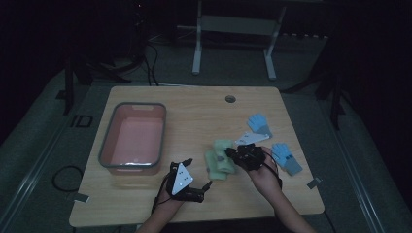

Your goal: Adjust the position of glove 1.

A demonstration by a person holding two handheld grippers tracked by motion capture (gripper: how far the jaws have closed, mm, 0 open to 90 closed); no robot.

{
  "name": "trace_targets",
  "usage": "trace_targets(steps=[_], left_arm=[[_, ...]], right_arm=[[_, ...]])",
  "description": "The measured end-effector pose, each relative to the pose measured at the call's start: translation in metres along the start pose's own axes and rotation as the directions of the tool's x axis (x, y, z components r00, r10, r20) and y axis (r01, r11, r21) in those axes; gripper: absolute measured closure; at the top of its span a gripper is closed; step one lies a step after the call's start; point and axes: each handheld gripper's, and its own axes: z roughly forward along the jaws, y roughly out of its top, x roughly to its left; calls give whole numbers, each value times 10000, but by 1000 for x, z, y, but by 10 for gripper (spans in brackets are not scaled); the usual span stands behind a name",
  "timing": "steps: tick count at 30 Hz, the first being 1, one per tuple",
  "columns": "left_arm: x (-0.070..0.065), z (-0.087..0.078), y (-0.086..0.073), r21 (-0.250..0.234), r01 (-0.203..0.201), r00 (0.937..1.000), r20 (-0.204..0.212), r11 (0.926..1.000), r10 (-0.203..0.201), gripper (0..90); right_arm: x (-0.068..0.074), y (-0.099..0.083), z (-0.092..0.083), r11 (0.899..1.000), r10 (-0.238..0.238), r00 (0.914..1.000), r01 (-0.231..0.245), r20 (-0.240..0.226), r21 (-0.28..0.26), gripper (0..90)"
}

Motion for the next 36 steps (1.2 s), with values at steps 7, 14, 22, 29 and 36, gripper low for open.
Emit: trace_targets(steps=[7,14,22,29,36], left_arm=[[0,0,0,3,-44,10000,36,10000,44,11],[0,0,0,8,-6,10000,42,10000,6,11],[0,0,0,7,17,10000,32,10000,-17,11],[1,0,0,1,119,9999,5,9999,-119,11],[-3,0,0,124,-445,9990,94,9989,444,11]], right_arm=[[15,-1,20,9993,-140,9994,151,-327,337,876],[16,-14,40,9966,44,9990,-7,-450,826,875],[8,-24,56,9908,44,9981,39,-611,1352,866],[7,-27,59,9922,103,9972,-10,-746,1243,855],[5,-25,49,9956,146,9956,-59,-926,930,705]])
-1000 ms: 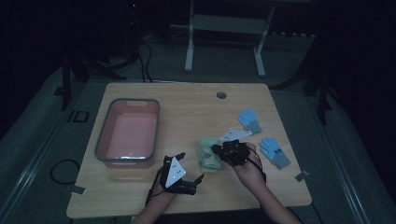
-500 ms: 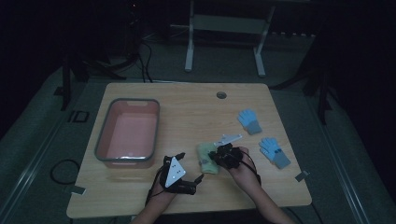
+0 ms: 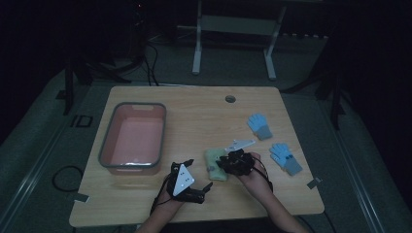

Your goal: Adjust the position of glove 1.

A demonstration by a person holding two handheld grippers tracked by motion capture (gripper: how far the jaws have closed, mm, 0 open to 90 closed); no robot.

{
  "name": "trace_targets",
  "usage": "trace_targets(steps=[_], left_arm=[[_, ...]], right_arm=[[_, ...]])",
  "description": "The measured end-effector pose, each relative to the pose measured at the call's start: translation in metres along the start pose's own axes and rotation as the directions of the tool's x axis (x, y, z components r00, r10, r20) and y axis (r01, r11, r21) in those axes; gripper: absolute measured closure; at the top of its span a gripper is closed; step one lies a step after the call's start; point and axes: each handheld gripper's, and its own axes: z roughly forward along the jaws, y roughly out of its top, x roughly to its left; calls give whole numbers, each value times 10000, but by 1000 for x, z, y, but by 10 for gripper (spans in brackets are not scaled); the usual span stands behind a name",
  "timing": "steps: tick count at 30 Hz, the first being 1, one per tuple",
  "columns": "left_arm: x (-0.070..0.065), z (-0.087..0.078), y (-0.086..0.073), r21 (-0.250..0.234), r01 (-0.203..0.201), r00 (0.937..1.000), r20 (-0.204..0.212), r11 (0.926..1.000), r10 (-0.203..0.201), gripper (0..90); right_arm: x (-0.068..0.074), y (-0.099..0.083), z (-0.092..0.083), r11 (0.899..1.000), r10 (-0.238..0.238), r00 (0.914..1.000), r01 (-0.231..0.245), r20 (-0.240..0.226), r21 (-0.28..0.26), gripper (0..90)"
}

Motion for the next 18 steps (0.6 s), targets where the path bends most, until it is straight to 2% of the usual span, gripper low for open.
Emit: trace_targets(steps=[3,5,7,10,11,13,15,17,18], left_arm=[[-1,0,0,182,-231,9996,-171,9996,234,11],[0,-1,2,418,-48,10000,-84,9991,52,11],[0,-1,3,637,115,9998,161,9979,-126,11],[-2,0,6,1110,136,9994,295,9937,-170,11],[-2,0,6,1110,136,9994,295,9937,-170,11],[-5,1,8,1613,229,9974,639,9866,-336,12],[-7,-1,8,1651,38,9950,974,9863,-202,12],[-7,-2,10,1579,92,9944,1025,9874,-256,62],[-6,-3,10,1453,136,9925,1183,9893,-311,73]], right_arm=[[-1,1,-8,9997,-19,10000,17,-63,-225,687],[-3,2,-13,9993,-20,9999,14,-159,-368,662],[-4,2,-15,9989,-76,9997,66,-227,-458,632],[-6,2,-17,9982,-116,9995,98,-303,-592,589],[-6,2,-17,9982,-116,9995,98,-303,-592,589],[-8,1,-19,9969,-163,9988,127,-458,-782,568],[-11,0,-20,9967,-218,9987,181,-457,-792,568],[-14,-2,-22,9962,-256,9986,217,-456,-842,568],[-15,-2,-23,9960,-305,9985,265,-464,-853,568]])
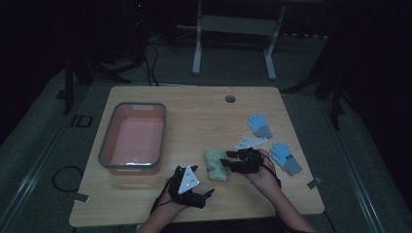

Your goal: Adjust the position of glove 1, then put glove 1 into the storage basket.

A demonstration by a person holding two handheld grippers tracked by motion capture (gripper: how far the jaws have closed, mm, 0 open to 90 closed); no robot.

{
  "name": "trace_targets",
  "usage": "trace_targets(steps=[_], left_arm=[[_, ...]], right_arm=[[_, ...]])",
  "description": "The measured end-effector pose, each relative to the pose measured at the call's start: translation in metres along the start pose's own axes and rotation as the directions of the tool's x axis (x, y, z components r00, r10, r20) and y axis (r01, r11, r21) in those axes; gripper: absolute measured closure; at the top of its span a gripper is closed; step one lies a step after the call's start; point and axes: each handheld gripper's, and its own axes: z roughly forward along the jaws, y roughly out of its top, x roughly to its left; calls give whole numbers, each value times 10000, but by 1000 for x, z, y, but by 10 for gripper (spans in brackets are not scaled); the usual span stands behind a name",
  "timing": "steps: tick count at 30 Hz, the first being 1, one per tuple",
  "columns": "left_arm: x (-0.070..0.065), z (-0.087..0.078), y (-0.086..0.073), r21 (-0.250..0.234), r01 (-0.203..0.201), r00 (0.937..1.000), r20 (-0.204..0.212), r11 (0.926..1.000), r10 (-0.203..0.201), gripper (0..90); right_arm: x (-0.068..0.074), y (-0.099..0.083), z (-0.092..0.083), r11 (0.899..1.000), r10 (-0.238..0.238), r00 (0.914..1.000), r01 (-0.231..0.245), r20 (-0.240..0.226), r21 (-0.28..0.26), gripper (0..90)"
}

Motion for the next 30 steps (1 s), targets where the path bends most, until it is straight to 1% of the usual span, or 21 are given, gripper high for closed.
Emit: trace_targets(steps=[1,2,4,5,6,8,9,11,13,14,16,17,18,20,21,23,24,26,28,29,30], left_arm=[[0,-1,1,-54,2,10000,80,10000,-1,73],[1,-1,3,-41,-73,9999,147,10000,74,80],[1,-2,5,6,-381,9990,221,9993,381,132],[1,-1,6,74,-452,9983,367,9990,449,146],[1,0,6,147,-533,9976,454,9985,526,147],[-1,2,8,292,-830,9949,592,9961,812,154],[-2,3,9,312,-928,9941,585,9952,908,155],[-3,4,11,251,-1127,9913,716,9933,1107,187],[-4,6,14,312,-1317,9884,805,9908,1288,211],[-5,7,15,302,-1435,9855,955,9892,1400,213],[-7,11,18,294,-1677,9802,1114,9854,1635,257],[-8,13,20,300,-1877,9748,1286,9818,1825,264],[-8,15,22,311,-2070,9703,1344,9779,2011,299],[-8,20,25,380,-2393,9617,1471,9702,2315,321],[-7,22,27,423,-2508,9587,1493,9671,2421,328],[-6,27,29,533,-2816,9493,1611,9580,2701,355],[-6,29,30,622,-2953,9457,1606,9534,2825,360],[-6,33,31,812,-3291,9357,1622,9408,3133,384],[-6,38,31,984,-3527,9294,1521,9305,3362,389],[-6,40,31,1037,-3587,9279,1480,9277,3422,392],[-6,42,31,1037,-3574,9279,1518,9282,3404,392]], right_arm=[[-1,0,-1,10000,-6,10000,6,-49,-17,563],[-2,-1,-3,10000,-63,10000,63,3,-62,562],[-5,-2,-6,9999,-139,9999,139,40,-50,562],[-7,-2,-7,9999,-139,9999,140,79,-54,562],[-8,-2,-9,9999,-140,9998,140,126,-33,564],[-12,-3,-12,9999,-133,9998,134,159,-64,564],[-14,-3,-13,9999,-122,9998,123,157,-60,564],[-18,-3,-16,9999,-61,9998,63,203,-102,563],[-22,-3,-17,9999,-81,9999,82,137,-114,563],[-24,-3,-18,9999,-54,9999,56,141,-106,562],[-28,-2,-18,9999,10,10000,-11,-27,-119,560],[-29,-2,-17,9999,23,10000,-24,-43,-128,559],[-31,-1,-16,9999,18,9999,-19,-118,-104,553],[-34,1,-15,10000,15,9999,-15,-105,-68,552],[-35,2,-14,10000,47,9999,-48,-164,-63,551],[-36,4,-12,9999,109,9997,-111,-226,-111,545],[-36,6,-10,9999,110,9995,-113,-303,-93,540],[-35,8,-7,9999,84,9992,-88,-403,-97,532],[-35,10,-3,10000,23,9988,-25,-485,-44,515],[-34,10,-1,10000,51,9984,-52,-567,-12,505],[-34,11,3,10000,33,9978,-32,-665,19,497]])
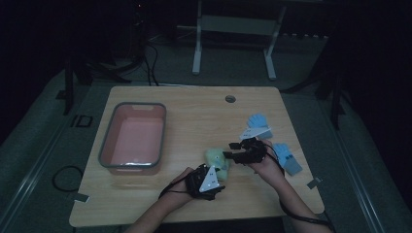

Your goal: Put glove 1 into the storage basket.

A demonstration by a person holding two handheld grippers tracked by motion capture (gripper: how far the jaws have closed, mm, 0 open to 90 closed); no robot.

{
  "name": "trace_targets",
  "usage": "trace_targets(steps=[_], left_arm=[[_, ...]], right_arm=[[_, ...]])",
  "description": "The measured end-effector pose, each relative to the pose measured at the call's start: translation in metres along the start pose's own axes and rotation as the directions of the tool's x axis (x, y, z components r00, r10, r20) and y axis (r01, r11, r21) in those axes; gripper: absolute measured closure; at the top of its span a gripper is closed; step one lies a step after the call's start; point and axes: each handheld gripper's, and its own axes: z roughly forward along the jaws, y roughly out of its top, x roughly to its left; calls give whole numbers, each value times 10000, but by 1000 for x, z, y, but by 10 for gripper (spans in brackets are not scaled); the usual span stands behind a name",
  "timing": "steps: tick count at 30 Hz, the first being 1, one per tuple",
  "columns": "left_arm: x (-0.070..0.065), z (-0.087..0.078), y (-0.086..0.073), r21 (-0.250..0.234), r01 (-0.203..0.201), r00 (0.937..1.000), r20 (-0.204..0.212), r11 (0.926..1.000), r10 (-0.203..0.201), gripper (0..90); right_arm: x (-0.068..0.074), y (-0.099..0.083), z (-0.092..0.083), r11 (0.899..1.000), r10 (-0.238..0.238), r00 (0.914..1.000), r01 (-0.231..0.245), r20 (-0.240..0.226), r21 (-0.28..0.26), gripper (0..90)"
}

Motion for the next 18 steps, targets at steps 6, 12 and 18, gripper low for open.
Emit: trace_targets(steps=[6,12,18], left_arm=[[4,11,0,338,-252,9996,-77,9991,255,409],[11,19,-6,928,-358,9994,15,9950,358,426],[13,21,-7,1135,-576,9982,-76,9919,588,500]], right_arm=[[-8,2,22,9993,169,9992,-157,-353,350,456],[-20,-7,55,9907,729,9945,-635,-751,1204,375],[-25,-10,61,9854,1104,9858,-919,-1269,1431,416]])
